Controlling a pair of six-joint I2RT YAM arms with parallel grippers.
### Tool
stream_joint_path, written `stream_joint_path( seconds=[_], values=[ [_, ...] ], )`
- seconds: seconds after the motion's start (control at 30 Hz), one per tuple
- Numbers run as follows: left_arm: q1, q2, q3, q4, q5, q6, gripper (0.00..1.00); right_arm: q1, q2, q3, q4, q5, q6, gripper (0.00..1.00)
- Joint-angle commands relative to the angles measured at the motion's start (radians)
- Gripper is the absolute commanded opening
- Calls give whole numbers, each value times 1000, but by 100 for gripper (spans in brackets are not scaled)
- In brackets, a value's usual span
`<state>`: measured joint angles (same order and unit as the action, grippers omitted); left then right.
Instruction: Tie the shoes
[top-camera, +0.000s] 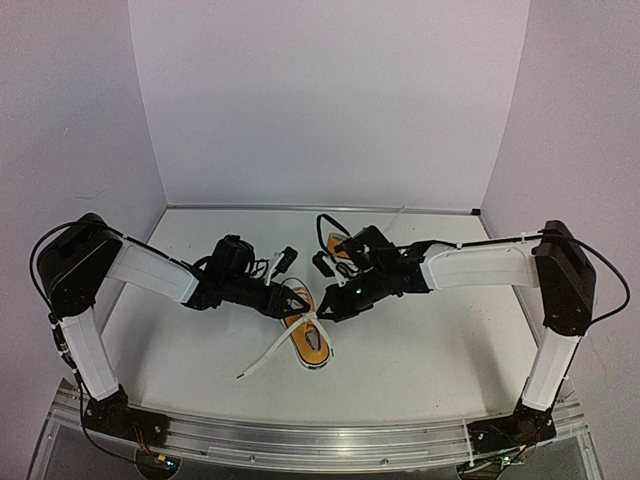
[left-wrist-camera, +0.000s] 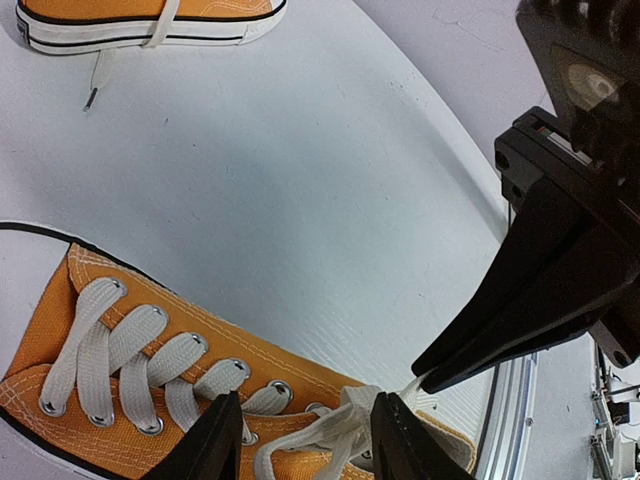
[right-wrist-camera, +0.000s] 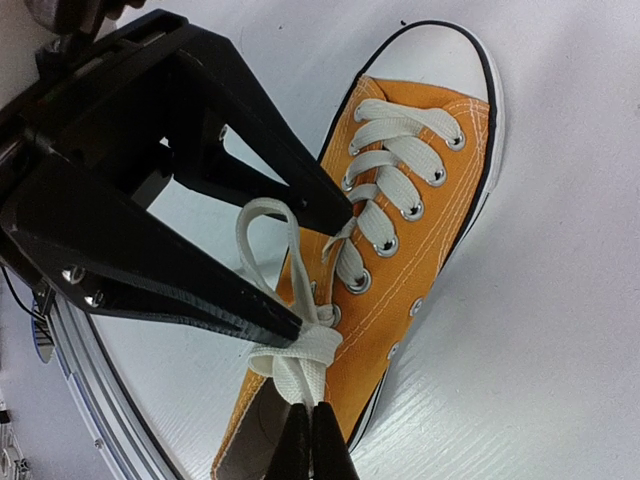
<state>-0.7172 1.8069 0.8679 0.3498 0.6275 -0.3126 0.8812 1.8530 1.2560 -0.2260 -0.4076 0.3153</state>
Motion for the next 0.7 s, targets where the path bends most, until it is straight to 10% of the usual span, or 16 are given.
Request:
stream_joint_path(
  seconds=[0.0, 0.43, 0.67],
  values=[
    [1, -23, -17, 65, -2, 3, 45, -7, -27, -15, 1, 9, -8, 0],
    [2, -28, -18, 70, -30, 1, 2, -12, -50, -41, 1, 10, -7, 0],
    [24, -60, -29, 25, -78, 18, 0, -14, -99, -91, 2, 3, 2, 0]
  ],
)
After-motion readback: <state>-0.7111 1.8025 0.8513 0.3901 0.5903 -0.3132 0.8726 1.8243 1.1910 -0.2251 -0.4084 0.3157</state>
